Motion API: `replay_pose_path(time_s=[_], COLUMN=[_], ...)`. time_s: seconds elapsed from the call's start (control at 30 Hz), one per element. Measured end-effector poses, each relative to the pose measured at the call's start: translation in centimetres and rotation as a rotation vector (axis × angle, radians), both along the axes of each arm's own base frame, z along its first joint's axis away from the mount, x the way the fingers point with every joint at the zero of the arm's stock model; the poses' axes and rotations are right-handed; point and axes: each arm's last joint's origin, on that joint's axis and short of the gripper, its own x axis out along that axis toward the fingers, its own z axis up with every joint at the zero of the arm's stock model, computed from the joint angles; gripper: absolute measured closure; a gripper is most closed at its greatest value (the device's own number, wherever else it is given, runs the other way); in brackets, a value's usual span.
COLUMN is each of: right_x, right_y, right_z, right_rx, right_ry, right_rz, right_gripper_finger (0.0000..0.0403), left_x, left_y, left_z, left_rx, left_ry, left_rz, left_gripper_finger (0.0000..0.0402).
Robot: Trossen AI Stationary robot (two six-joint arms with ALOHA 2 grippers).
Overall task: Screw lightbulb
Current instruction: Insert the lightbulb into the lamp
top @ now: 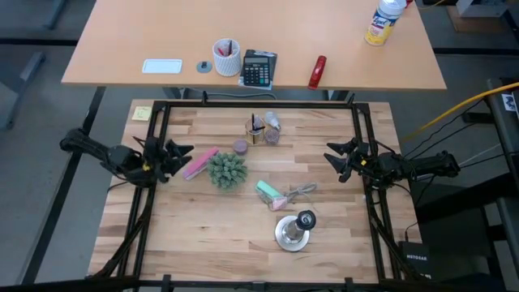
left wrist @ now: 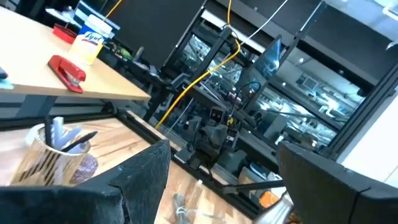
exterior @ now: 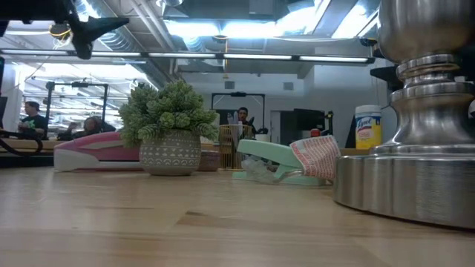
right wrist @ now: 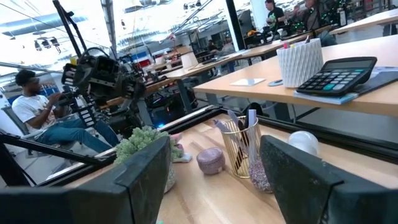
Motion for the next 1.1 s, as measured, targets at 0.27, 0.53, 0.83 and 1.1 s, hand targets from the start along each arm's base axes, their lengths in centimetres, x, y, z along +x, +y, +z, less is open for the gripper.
replay_pose_path(time_s=[0.27, 0.53, 0.83, 1.1], right_x=[0.0, 0.0, 0.0, 0.0], right_y=[0.0, 0.0, 0.0, 0.1], right_z=[0.0, 0.0, 0.0, 0.0], right_rx=[0.0, -0.001, -0.001, 0.004], right_ry=[0.0, 0.0, 0.001, -0.001], right_rz=[0.0, 0.002, 0.002, 0.024], right_gripper_finger=[0.015, 0.015, 0.015, 0.015], left_x=[4.0, 8.0, 15.2, 21.7], left_y=[-1.8, -3.5, -6.2, -6.2], left_z=[-1.5, -3.4, -0.3, 1.0], left_rx=[-0.09, -0.105, 0.224, 0.379], left_ry=[0.036, 0.088, 0.158, 0.141], left_rz=[-0.023, -0.027, 0.017, -0.061], left_gripper_finger=[0.0116, 0.0116, 0.0116, 0.0116])
